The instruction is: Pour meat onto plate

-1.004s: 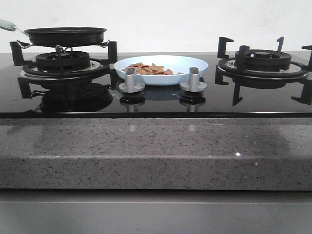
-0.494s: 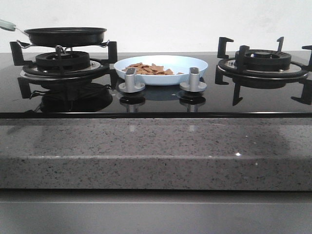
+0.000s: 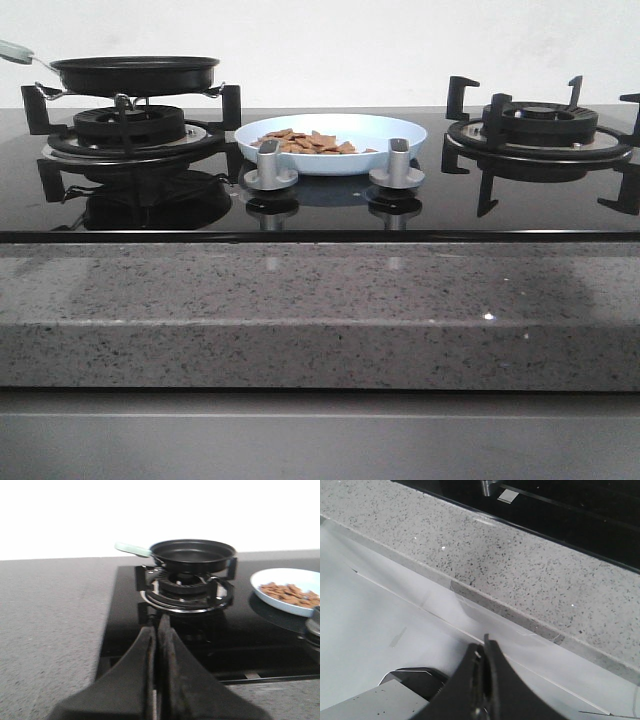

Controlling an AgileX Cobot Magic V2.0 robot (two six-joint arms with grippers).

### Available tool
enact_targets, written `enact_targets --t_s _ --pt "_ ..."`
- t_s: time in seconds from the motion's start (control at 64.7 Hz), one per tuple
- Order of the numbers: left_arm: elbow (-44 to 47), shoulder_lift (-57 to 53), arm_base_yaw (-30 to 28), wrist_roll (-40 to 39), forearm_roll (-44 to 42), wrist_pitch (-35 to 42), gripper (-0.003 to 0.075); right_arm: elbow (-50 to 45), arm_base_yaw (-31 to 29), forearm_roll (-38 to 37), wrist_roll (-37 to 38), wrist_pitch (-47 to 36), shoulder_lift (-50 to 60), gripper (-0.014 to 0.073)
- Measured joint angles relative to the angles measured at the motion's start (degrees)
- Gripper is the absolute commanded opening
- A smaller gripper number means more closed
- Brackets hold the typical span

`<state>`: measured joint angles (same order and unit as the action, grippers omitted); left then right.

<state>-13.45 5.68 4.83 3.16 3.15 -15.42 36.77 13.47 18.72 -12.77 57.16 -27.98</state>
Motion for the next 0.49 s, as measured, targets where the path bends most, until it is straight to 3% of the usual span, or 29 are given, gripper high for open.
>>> enact_targets --t_s 0.108,0.324,0.494 --pt "5.7 -5.5 -1.7 0.0 0.4 3.3 -0.002 0.0 0.0 0.0 0.0 0.0 0.0 -0.012" --pt "13.0 -5.9 -2.1 0.0 2.2 10.4 -0.002 -0.1 0.0 0.0 0.1 0.0 0.0 -0.012" --pt "13.6 -5.9 -2.1 0.0 2.6 14.2 -0.002 -0.1 0.0 0.0 0.1 0.0 0.0 -0.012"
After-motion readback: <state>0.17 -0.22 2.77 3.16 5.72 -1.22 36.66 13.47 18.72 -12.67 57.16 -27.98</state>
